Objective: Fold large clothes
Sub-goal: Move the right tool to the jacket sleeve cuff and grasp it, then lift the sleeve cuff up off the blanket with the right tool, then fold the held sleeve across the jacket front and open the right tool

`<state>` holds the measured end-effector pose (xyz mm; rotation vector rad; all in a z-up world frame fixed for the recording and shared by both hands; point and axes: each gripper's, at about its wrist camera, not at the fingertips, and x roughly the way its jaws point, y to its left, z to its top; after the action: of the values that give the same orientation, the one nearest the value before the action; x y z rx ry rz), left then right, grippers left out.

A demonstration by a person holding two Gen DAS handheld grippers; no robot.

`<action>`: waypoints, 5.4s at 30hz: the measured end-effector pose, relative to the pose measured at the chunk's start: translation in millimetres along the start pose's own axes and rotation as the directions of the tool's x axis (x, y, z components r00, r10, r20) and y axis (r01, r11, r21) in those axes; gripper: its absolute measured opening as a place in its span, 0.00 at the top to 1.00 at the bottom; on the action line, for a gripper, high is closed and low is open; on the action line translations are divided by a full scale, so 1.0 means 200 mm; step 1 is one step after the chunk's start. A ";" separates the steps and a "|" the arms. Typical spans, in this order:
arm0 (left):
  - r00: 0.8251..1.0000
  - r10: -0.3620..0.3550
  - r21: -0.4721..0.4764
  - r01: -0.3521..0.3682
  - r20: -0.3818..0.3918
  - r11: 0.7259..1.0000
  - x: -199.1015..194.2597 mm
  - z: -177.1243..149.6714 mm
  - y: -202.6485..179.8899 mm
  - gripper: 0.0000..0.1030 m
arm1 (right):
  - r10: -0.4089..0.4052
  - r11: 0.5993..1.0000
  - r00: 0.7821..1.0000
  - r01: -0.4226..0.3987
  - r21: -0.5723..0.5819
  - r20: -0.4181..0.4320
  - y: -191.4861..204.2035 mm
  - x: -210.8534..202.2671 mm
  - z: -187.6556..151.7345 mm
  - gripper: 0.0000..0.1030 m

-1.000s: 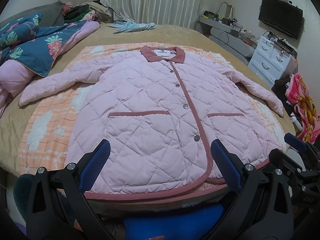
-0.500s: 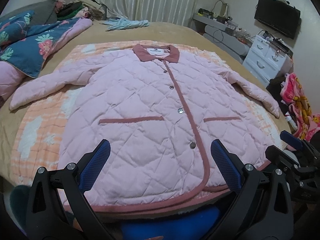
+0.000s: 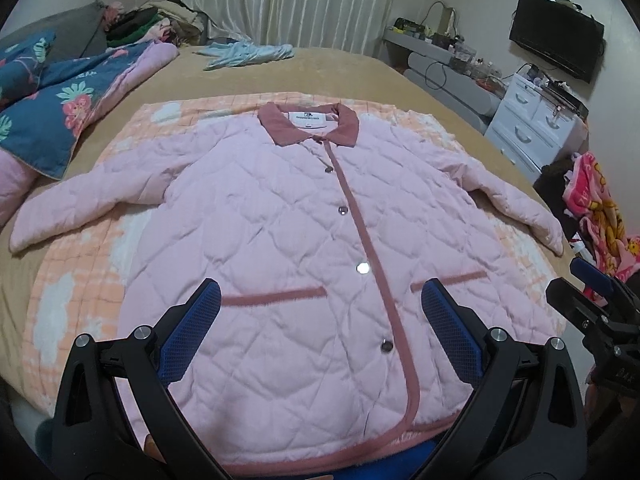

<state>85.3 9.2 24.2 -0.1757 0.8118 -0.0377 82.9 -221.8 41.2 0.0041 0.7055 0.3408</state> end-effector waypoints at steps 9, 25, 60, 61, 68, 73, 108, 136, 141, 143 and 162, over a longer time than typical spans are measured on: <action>1.000 -0.020 0.017 0.019 0.025 1.000 0.02 0.19 -0.01 0.09 | -0.007 1.000 1.000 0.007 0.006 0.030 -0.02 0.06 0.19 0.04; 0.999 0.017 0.011 -0.017 0.049 1.000 0.16 0.50 0.00 0.09 | -0.030 0.997 0.994 0.023 0.071 0.104 -0.14 0.15 0.50 0.04; 0.997 0.027 0.051 -0.024 -0.071 0.998 0.89 0.73 -0.29 0.09 | -0.313 0.841 0.948 0.252 0.479 0.051 -1.18 0.65 0.59 0.04; 0.997 0.031 0.054 -0.027 -0.075 0.998 0.91 0.73 -0.29 0.09 | -0.331 0.826 0.943 0.274 0.493 0.030 -1.24 0.67 0.56 0.04; 0.994 0.020 0.082 -0.011 -0.107 0.997 1.07 0.72 -0.38 0.09 | -0.359 0.730 0.932 0.313 0.607 -0.050 -1.53 0.76 0.42 0.04; 0.992 0.013 0.076 -0.003 -0.124 0.997 1.15 0.72 -0.43 0.09 | -0.365 0.655 0.927 0.324 0.682 -0.089 -1.69 0.79 0.32 0.04; 0.987 0.021 -0.023 -0.025 -0.158 0.999 1.22 0.80 -0.25 0.09 | -0.397 0.482 0.907 0.078 0.873 0.138 -2.12 0.79 0.08 0.76; 0.999 -0.041 -0.047 0.041 0.005 0.998 0.60 1.03 0.07 0.09 | -0.186 0.982 0.902 0.156 0.107 0.389 -0.67 0.44 1.07 0.78; 0.999 -0.045 -0.074 0.046 0.022 0.996 0.54 1.04 0.16 0.09 | -0.157 0.987 0.915 0.155 0.036 0.371 -0.52 0.47 1.10 0.78; 0.998 -0.051 -0.086 0.054 0.029 0.995 0.52 1.04 0.21 0.09 | -0.147 0.988 0.922 0.154 0.007 0.359 -0.47 0.51 1.12 0.78; 0.996 -0.053 -0.250 0.069 0.072 0.966 0.43 1.02 0.59 0.09 | -0.052 0.967 0.963 0.115 -0.229 0.264 0.05 0.78 1.04 0.78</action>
<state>288.0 145.0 79.9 -0.4411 0.7450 0.0135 323.1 -140.1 101.9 -0.2109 0.4026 0.3356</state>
